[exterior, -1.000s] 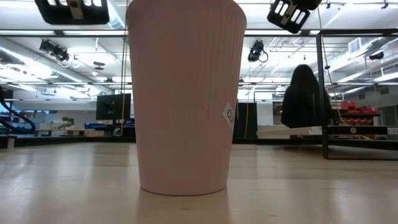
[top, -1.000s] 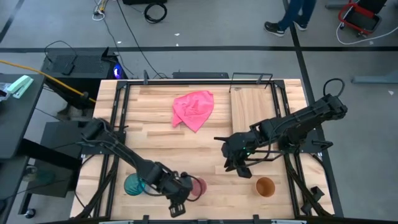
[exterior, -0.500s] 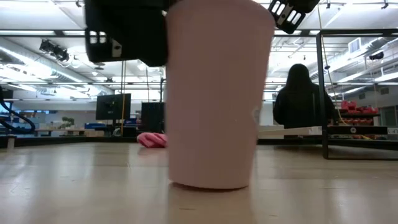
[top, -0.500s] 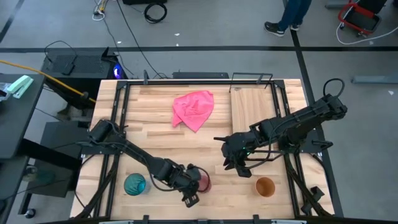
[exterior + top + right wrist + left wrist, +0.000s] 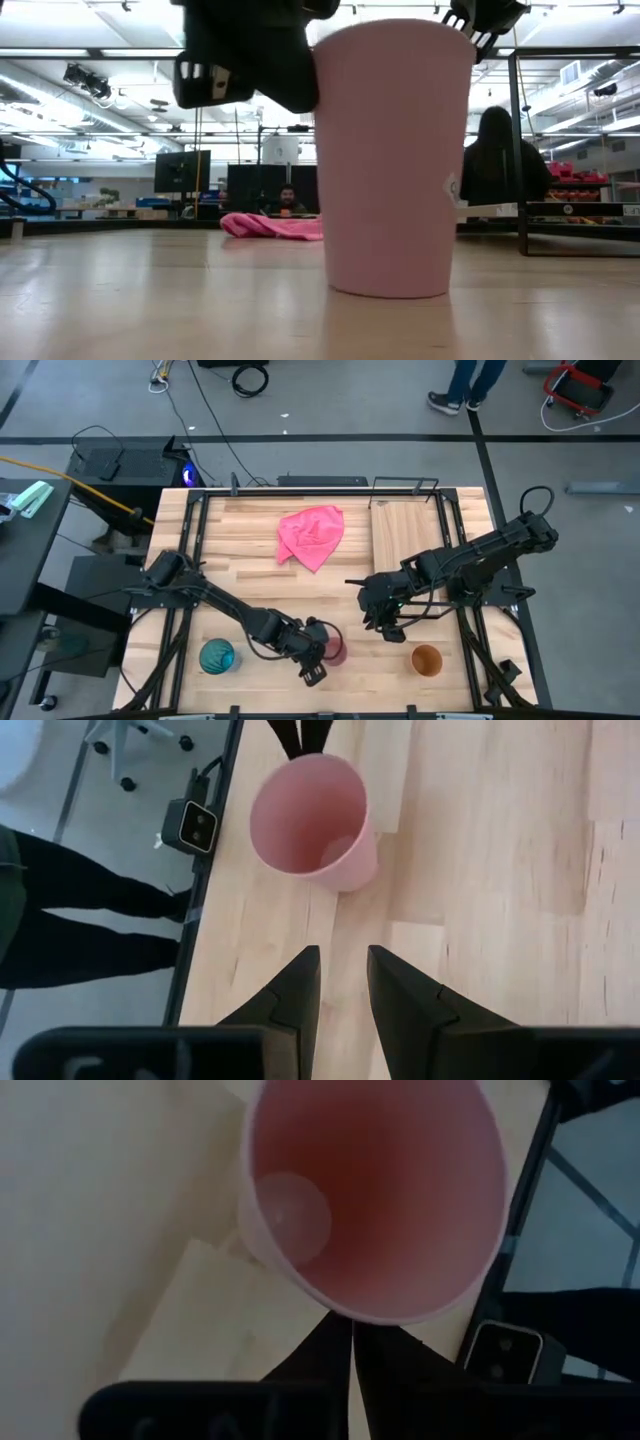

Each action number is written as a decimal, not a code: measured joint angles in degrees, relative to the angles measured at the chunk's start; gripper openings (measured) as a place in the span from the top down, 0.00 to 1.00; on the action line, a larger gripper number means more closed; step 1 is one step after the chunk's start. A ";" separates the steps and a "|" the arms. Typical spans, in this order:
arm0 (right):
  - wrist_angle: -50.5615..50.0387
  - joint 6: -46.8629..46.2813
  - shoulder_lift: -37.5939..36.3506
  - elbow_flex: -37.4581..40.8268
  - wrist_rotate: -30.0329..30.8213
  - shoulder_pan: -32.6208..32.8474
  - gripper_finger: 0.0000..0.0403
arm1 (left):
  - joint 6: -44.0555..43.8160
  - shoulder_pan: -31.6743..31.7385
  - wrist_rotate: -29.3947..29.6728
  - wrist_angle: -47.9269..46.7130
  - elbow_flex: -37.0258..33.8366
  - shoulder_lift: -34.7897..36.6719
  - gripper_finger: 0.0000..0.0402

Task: Stack small to large cups/mugs on shelf
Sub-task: Put the pink cup on the shelf

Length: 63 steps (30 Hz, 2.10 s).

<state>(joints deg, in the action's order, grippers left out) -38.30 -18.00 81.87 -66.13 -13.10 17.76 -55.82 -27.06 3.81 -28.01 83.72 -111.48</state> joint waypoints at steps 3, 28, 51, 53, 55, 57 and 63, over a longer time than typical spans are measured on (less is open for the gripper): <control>0.02 -0.02 0.00 0.00 0.00 0.00 0.77 | 1.36 1.10 0.05 0.23 0.00 0.00 0.93; -2.12 0.11 0.00 0.00 -0.02 -3.15 0.77 | 13.03 13.35 0.16 3.30 0.00 0.00 0.95; -2.08 2.41 -0.28 -0.82 -6.03 0.56 0.77 | 17.36 34.61 -1.97 -1.05 0.00 0.00 0.93; -1.54 2.91 0.23 -1.72 -5.55 0.55 0.77 | 17.98 36.47 -3.30 -0.96 0.00 0.00 0.93; -2.66 3.95 1.64 -3.98 -4.84 0.14 0.77 | 18.20 38.45 -4.94 -0.93 0.00 0.00 0.93; -5.06 5.61 3.44 -7.51 -4.12 -0.31 0.77 | 19.27 40.40 -7.28 -0.94 0.00 0.00 0.93; -13.22 11.07 10.66 -17.78 -0.89 -2.17 0.77 | 24.02 45.12 -12.01 -1.70 0.00 0.00 0.92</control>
<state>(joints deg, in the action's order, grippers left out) -51.52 -6.93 92.52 -83.91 -13.99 15.59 -31.80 18.06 -8.20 -29.72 83.72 -111.48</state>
